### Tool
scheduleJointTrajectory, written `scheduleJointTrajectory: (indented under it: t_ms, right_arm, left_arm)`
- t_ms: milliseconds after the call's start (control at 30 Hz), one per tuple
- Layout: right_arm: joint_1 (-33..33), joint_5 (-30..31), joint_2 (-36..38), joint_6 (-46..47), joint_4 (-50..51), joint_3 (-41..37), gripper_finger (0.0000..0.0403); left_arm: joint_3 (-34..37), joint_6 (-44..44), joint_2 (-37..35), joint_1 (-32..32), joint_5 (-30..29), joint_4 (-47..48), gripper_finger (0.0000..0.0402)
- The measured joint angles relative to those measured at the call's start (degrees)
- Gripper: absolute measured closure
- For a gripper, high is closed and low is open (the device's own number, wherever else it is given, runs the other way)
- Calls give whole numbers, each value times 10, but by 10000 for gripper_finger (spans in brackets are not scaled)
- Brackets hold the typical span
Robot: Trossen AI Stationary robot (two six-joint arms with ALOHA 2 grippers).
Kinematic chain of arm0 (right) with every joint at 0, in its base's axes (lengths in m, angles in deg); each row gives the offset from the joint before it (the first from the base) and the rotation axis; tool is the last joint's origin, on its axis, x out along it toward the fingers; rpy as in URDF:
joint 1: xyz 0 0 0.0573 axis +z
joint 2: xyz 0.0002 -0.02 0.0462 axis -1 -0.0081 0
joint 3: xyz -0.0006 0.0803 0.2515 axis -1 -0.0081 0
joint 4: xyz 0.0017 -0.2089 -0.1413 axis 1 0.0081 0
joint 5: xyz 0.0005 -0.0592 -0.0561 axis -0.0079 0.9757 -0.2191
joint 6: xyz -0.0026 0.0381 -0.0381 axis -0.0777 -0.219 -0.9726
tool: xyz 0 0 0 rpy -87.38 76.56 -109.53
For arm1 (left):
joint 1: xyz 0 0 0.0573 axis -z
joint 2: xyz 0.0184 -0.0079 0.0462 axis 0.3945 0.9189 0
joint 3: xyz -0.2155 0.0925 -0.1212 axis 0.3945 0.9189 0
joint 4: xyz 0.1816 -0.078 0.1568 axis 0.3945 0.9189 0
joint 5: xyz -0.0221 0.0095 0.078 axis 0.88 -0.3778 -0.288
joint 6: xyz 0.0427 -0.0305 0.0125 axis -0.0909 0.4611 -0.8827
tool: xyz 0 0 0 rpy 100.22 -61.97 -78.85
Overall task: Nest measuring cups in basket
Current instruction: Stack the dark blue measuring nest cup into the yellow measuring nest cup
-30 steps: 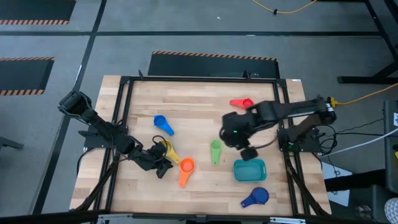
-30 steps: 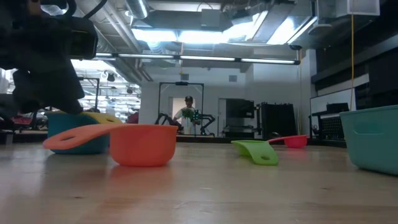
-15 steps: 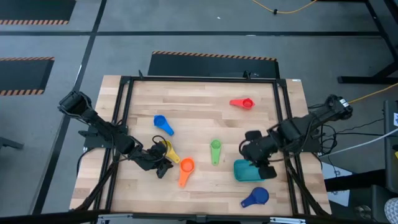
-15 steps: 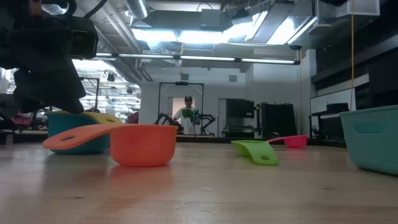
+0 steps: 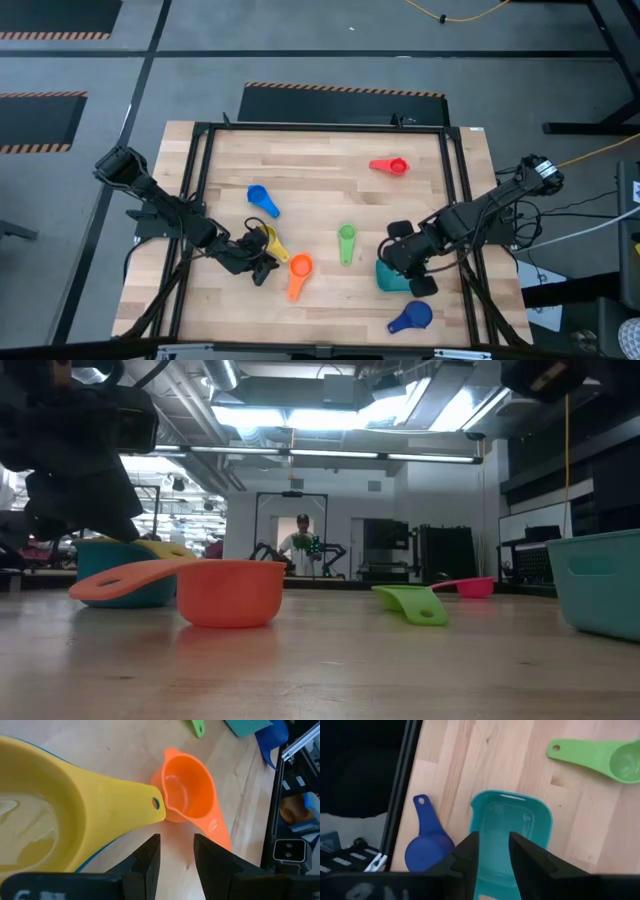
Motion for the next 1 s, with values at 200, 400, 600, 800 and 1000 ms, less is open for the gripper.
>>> scheduleJointTrajectory:
  t_ms: [200, 400, 600, 800, 1000]
  right_arm:
    - [-2, -1, 0, 8, -37, 0, 292]
    - [-2, -36, 0, 17, -85, 0, 292]
    - [-2, -71, -2, 20, -102, 0, 292]
    - [-3, -90, -18, 18, -119, 0, 292]
    - [-3, -82, -39, 4, -145, 0, 292]
  left_arm:
    - [0, 0, 0, 0, -1, 0, 291]
    - [0, 2, 0, 0, -1, 0, 291]
    - [0, 5, 0, 0, 0, -4, 291]
    - [0, 6, 0, 0, 0, -9, 291]
    - [0, 3, 0, 0, 1, -13, 291]
